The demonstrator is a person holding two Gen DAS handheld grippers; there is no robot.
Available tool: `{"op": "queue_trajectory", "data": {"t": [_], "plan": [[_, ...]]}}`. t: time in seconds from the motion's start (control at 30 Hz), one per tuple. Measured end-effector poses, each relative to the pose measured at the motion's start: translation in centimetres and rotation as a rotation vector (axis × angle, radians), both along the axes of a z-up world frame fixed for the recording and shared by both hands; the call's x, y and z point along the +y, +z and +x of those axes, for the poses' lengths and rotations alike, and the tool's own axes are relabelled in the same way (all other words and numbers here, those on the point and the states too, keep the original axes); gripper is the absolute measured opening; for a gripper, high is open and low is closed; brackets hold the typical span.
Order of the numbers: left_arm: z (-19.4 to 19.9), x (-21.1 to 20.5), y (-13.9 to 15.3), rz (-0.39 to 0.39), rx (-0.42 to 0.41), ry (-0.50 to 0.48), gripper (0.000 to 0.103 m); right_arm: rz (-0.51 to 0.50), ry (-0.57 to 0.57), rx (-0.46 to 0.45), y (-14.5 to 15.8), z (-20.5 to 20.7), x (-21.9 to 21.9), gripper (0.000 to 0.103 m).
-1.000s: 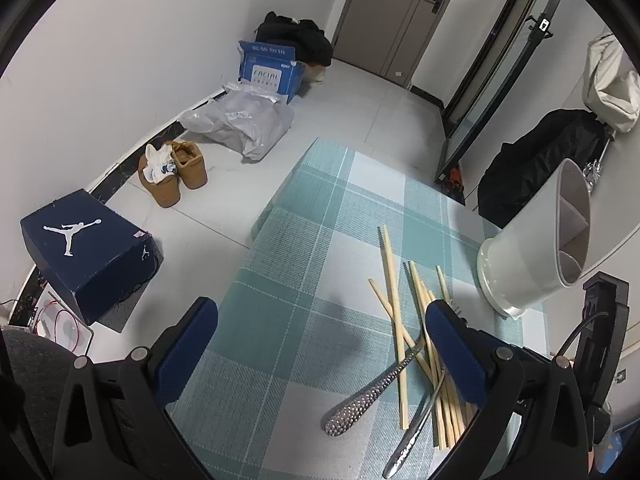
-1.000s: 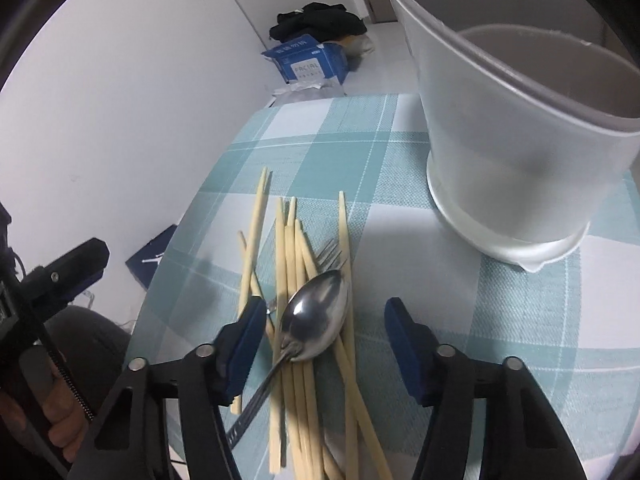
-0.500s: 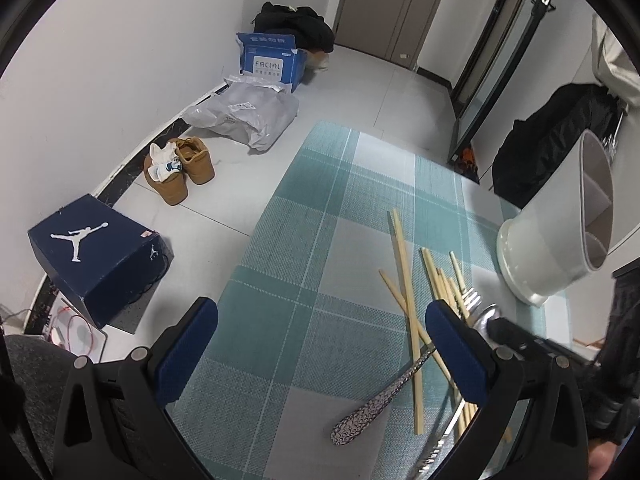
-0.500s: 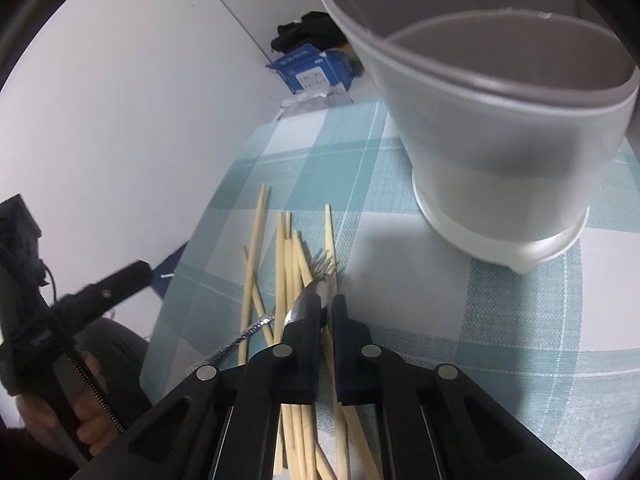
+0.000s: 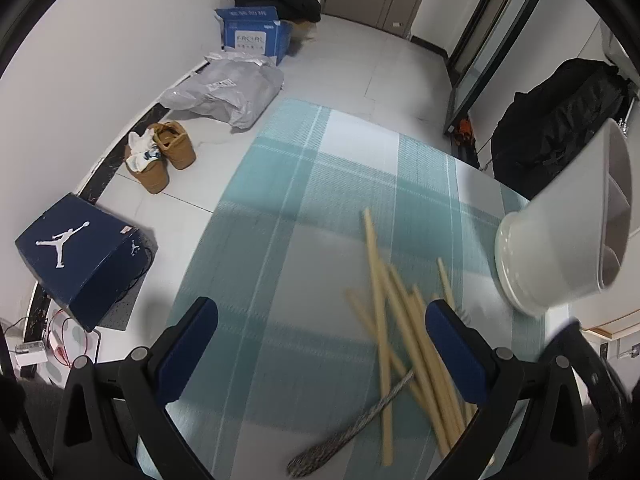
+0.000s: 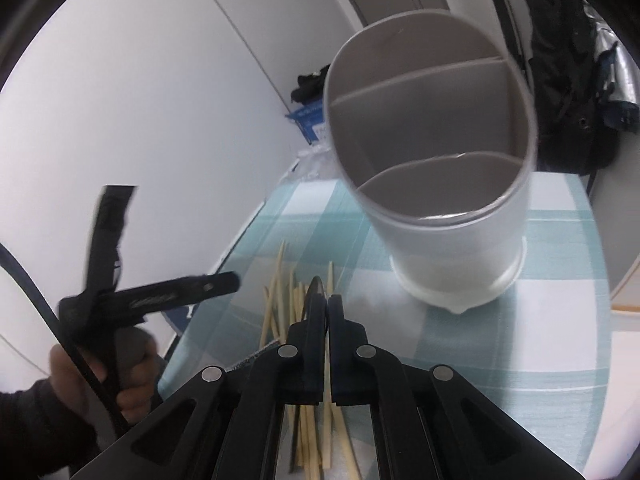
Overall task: Organize utensils
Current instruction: 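Grasp the silver spoon with the right tool while the left tool grasps a wooden chopstick, then lift the spoon and chopstick with both tools over the white utensil holder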
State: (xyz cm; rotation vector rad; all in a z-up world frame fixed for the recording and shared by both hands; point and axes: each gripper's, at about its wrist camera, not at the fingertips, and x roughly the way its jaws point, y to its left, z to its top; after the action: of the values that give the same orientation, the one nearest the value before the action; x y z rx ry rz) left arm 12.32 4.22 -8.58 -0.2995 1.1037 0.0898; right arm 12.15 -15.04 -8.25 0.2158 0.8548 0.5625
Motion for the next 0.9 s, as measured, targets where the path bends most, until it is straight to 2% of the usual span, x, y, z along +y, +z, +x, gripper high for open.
{"op": "queue_trajectory", "data": {"t": [0.23,0.33,0.5,0.53,0.6,0.63,0.67,0.7,0.77,0.9], "plan": [[3.2,0.1,-0.7,-0.006,0.03,0.005,0.1,0.01,-0.025,-0.06,0.9,-0.7,-1.6,0.001],[4.0,0.0,-1.4,-0.047,0.064,-0.009,0.09,-0.007,-0.023,-0.082,1.0,-1.0,-1.8,0.001],[4.7,-0.6,-2.1,-0.06,0.123,-0.039,0.06,-0.016,-0.024,-0.106,1.2,-1.7,-1.8,0.001],[4.7,-0.7,-2.1,-0.057,0.127,-0.036,0.058,-0.017,-0.025,-0.111,1.1,-1.8,-1.9,0.001],[5.0,-0.9,-1.9,-0.071,0.127,-0.04,0.044,-0.019,-0.027,-0.115,1.1,-1.9,-1.7,0.001],[5.1,-0.9,-1.8,-0.074,0.132,-0.038,0.041,-0.018,-0.029,-0.116,1.0,-2.0,-1.7,0.001],[5.3,-0.9,-1.8,-0.073,0.131,-0.027,0.032,-0.014,-0.03,-0.115,1.0,-2.0,-1.8,0.001],[5.6,-0.8,-1.8,-0.075,0.133,-0.02,0.018,-0.01,-0.033,-0.114,1.2,-1.9,-1.8,0.001],[6.0,-0.9,-2.0,-0.078,0.143,-0.006,0.006,-0.005,-0.036,-0.111,1.8,-2.2,-1.8,0.001],[6.0,-1.1,-1.8,-0.071,0.127,0.021,0.002,-0.007,-0.043,-0.124,2.1,-2.4,-1.8,0.001]]}}
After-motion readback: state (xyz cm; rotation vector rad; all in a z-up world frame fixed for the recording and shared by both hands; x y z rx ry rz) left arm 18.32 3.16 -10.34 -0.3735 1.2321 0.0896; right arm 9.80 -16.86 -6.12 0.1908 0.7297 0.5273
